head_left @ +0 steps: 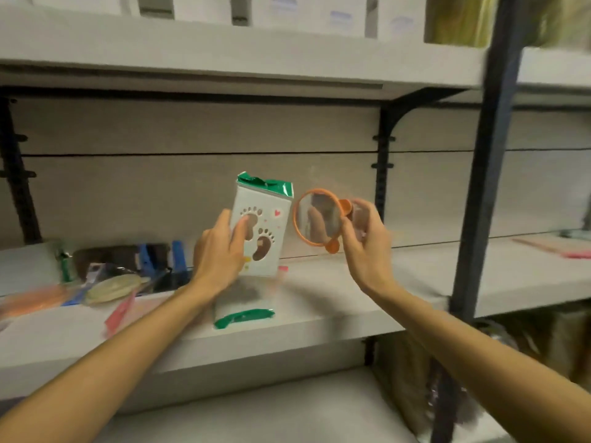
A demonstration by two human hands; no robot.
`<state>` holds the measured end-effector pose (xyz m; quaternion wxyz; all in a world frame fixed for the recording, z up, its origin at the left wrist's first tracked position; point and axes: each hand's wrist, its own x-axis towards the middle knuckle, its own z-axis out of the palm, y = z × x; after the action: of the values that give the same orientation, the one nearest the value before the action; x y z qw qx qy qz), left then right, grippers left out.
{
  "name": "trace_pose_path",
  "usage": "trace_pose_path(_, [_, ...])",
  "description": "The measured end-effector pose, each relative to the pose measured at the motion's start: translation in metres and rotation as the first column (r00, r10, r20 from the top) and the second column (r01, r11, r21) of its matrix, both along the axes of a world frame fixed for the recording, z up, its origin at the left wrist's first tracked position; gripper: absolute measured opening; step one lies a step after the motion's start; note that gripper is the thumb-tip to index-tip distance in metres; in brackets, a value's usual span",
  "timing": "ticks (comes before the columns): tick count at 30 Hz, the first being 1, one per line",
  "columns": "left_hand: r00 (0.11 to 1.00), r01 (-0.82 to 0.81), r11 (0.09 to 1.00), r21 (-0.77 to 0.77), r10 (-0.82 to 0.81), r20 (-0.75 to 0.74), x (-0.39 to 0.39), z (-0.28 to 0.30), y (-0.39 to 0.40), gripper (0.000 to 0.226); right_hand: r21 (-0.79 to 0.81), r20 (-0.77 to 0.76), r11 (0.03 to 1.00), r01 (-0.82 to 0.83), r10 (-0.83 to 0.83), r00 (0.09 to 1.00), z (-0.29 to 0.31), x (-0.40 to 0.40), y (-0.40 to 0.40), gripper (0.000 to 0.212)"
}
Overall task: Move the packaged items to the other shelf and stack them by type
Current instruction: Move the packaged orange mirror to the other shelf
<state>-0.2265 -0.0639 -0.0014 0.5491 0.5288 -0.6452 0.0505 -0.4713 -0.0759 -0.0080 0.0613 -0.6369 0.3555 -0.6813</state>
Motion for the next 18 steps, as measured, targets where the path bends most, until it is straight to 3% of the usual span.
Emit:
trace_pose_path(5, [0.971,0.225,0.970,-0.094,-0.232,-0.064,-0.137,-0.004,0.007,0.020,-0.121,0.097,0.984,0.127,-0.116,0.989,0.003,-0.112,0.038,0.022])
trace_pose_path(9, [0.915,0.391,0.911,-0.127,-0.400,-0.055,-0.243,-0.008,0.019,0.024,-0.115,0.119,0.966,0.232,-0.218,0.969,-0.002,-0.201,0.058,0.023])
trace_pose_path(13, [0.843,0.528,0.845,-0.084,-0.533,-0.072,-0.335,-0.014,0.023,0.026,-0.062,0.173,0.931,0.359,-0.344,0.923,-0.008,-0.278,0.074,0.022])
trace_pose_path(18, [0.732,0.674,0.738,0.018,-0.665,-0.146,-0.424,-0.019,0.020,0.024,0.017,0.207,0.916,0.402,-0.396,0.895,-0.027,-0.357,0.086,0.015])
